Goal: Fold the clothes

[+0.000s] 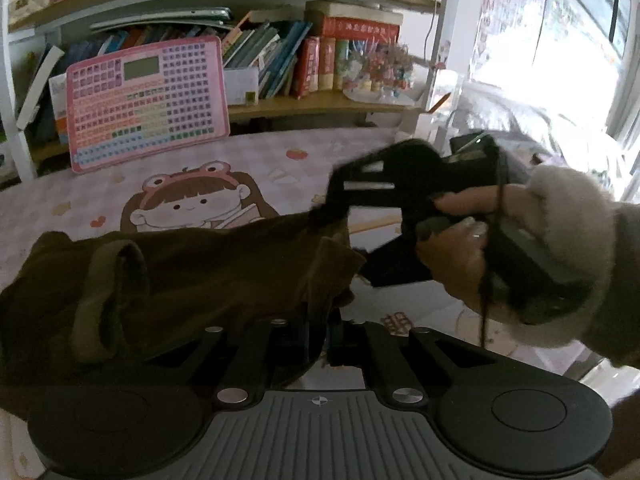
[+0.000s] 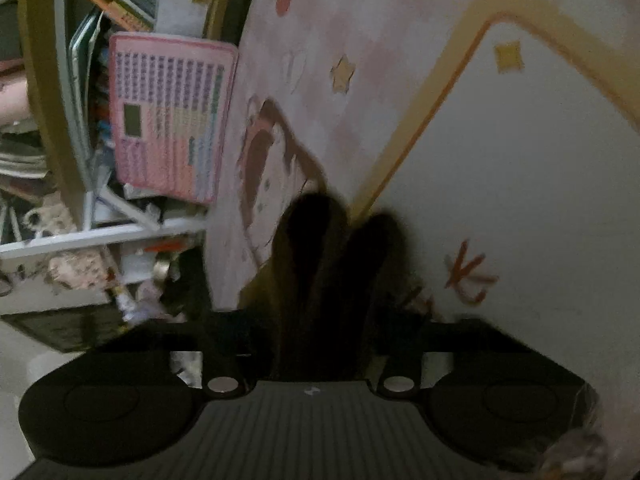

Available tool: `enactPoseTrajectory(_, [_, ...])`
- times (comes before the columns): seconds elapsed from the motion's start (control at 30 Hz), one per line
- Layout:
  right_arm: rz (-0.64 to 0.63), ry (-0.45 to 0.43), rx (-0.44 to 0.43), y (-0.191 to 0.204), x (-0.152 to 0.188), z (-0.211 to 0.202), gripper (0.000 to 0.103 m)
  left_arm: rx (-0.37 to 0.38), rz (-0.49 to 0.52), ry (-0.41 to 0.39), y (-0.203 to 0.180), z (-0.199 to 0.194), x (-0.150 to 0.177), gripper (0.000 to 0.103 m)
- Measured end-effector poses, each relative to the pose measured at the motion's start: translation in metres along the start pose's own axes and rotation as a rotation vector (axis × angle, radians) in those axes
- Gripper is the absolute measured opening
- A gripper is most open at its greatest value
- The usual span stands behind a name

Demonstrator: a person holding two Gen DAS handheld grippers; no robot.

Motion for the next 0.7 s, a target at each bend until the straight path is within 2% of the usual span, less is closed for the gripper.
enactPoseTrajectory(0.07, [0.006, -0.012, 0.009, 0.002, -0.002, 0.002, 0.018, 0.042, -0.024, -0.004, 0.002, -0.003, 0.002, 0.005])
enactPoseTrajectory(0.2, [0.018, -0.035, 0.028, 0.006, -0.005, 0.007, 0.012, 0.112, -0.083, -0.035, 0.012, -0.013, 0.003, 0.005])
enactPoseTrajectory(0.4, [-0.200, -0.039, -0.051, 0.085, 0.014, 0.016, 0.012, 0.189, -0.337, -0.198, 0.066, -0.057, -0.004, 0.005])
enactPoseTrajectory(0.5, [-0.311, -0.041, -0.091, 0.125, 0.024, 0.021, 0.012, 0.183, -0.455, -0.263, 0.100, -0.077, 0.001, 0.005])
enactPoseTrajectory(0.57, [-0.393, -0.024, -0.098, 0.154, 0.039, 0.038, 0.012, 0.168, -0.528, -0.290, 0.124, -0.088, 0.006, 0.006])
enactPoseTrajectory(0.7, [-0.513, 0.022, -0.061, 0.197, 0.060, 0.077, 0.014, 0.143, -0.671, -0.287, 0.179, -0.102, 0.019, 0.006])
Point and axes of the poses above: each gripper's, at about its wrist camera, not at the fingertips, and z roughly the way its jaws point, y to its left, x to its underside, the point moved 4 cm from there along z, roughly the way its jaws point, and after that the axes turned 9 degrees about -z, right-handed, at the moved point
